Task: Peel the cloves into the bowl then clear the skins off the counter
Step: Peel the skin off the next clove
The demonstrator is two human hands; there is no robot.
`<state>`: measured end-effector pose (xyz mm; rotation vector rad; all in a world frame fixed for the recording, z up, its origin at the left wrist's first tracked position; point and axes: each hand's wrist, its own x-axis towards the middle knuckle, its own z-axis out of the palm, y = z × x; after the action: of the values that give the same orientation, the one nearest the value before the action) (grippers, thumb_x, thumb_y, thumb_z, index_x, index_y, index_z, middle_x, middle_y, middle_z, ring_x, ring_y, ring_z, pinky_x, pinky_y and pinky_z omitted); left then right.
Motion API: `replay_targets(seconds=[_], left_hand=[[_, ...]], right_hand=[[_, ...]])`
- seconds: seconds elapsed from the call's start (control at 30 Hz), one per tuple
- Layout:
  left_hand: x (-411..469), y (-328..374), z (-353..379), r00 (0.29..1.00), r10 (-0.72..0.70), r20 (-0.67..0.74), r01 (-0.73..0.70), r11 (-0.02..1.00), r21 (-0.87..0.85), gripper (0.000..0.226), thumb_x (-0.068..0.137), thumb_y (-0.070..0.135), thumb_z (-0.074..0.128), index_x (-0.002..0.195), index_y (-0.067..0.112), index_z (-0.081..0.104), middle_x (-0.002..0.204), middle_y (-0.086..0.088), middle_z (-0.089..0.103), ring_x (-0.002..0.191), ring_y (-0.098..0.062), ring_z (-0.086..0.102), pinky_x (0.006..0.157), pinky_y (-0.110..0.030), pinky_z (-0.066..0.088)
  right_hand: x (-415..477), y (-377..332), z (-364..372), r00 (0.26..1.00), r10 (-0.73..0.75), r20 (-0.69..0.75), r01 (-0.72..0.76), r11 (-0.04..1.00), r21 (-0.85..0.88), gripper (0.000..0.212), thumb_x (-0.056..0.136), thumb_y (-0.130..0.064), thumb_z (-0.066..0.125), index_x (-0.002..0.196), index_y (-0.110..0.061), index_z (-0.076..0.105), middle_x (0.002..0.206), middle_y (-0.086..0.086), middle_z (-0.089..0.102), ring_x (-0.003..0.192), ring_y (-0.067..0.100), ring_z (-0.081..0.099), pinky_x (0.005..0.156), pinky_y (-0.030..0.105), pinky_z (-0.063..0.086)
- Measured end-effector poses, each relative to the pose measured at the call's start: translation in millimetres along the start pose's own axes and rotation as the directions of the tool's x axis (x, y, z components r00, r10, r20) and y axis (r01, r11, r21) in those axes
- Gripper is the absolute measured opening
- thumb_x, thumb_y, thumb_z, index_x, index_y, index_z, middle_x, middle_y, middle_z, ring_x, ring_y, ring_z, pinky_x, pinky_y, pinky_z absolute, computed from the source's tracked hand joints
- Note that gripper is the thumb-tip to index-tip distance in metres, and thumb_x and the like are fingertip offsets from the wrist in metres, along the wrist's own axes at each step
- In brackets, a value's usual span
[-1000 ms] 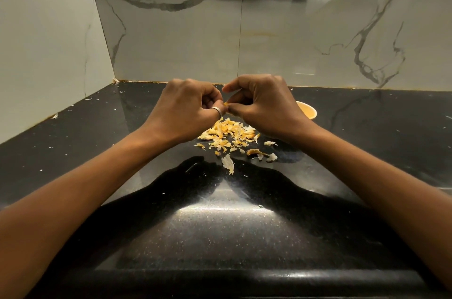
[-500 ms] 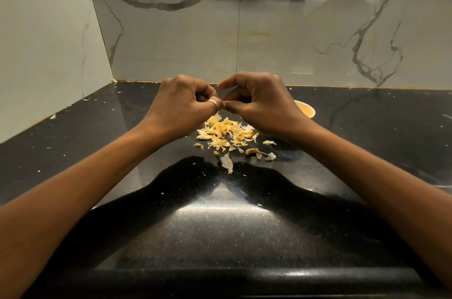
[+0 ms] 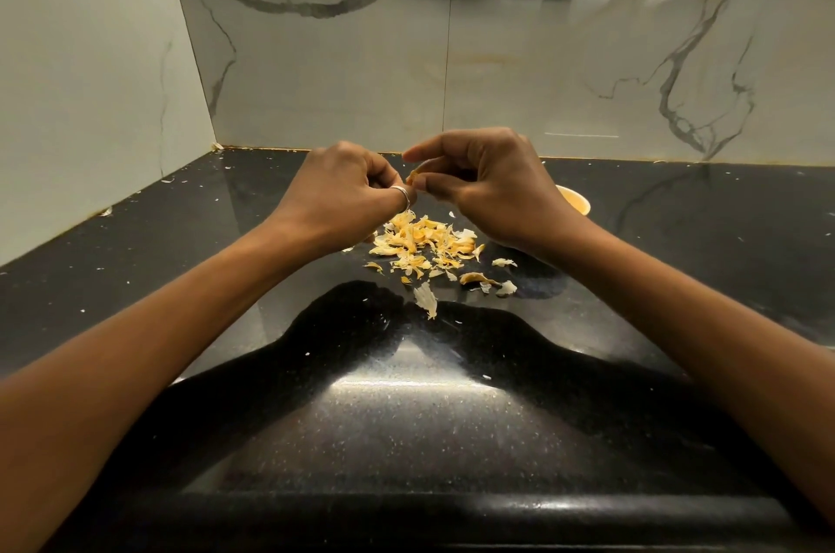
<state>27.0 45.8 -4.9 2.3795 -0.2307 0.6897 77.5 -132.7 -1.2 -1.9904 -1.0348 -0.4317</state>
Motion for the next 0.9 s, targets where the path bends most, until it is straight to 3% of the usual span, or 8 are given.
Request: replay_targets(seconds=[0.1, 0.27, 0.43, 0.9], left_hand=[[0.0, 1.2, 0.8, 0.999, 0.005, -0.035, -0.006, 1.000, -0.017, 0.013, 0.090, 0.021, 0.069, 0.085, 0.011, 0.074, 0.064, 0.002, 0.066, 0.058, -0.017, 0.068, 0.062, -0.044, 0.062], [1.3, 0.9, -0.8, 0.997, 0.049, -0.062, -0.055, 0.994, -0.092, 0.007, 0.091, 0.017, 0.070, 0.094, 0.013, 0.076, 0.068, 0.003, 0.068, 0.057, -0.019, 0.070, 0.052, -0.038, 0.061], [1.9, -0.7, -0.9, 0.993, 0.088, -0.075, -0.094, 0.993, -0.077, 0.005, 0.091, 0.018, 0.071, 0.091, 0.018, 0.076, 0.070, 0.005, 0.069, 0.059, -0.015, 0.070, 0.055, -0.033, 0.061], [2.0, -2.8, -1.2, 0.996, 0.076, -0.051, -0.079, 0.995, -0.066, 0.008, 0.091, 0.018, 0.072, 0.085, 0.024, 0.074, 0.066, 0.006, 0.069, 0.055, -0.011, 0.068, 0.056, -0.032, 0.061]], right_hand=[[-0.1, 1.5, -0.5, 1.000, -0.002, -0.009, 0.002, 1.000, -0.024, 0.028, 0.088, -0.011, 0.074, 0.116, -0.013, 0.073, 0.106, 0.000, 0.076, 0.095, 0.001, 0.070, 0.087, 0.018, 0.057], [-0.4, 3.3, 1.0, 1.000, -0.023, -0.005, 0.022, 0.997, -0.081, 0.033, 0.087, -0.008, 0.076, 0.119, -0.008, 0.070, 0.106, 0.004, 0.075, 0.093, 0.006, 0.071, 0.085, 0.018, 0.058], [-0.8, 4.3, 2.1, 0.998, -0.055, -0.012, 0.054, 0.992, -0.112, 0.033, 0.087, -0.009, 0.077, 0.118, -0.007, 0.070, 0.104, 0.004, 0.076, 0.091, 0.005, 0.072, 0.082, 0.012, 0.055], [-0.6, 7.5, 3.0, 0.997, -0.074, -0.029, 0.070, 0.991, -0.116, 0.033, 0.085, -0.009, 0.079, 0.116, -0.006, 0.072, 0.103, 0.005, 0.076, 0.092, 0.005, 0.072, 0.084, 0.016, 0.057]])
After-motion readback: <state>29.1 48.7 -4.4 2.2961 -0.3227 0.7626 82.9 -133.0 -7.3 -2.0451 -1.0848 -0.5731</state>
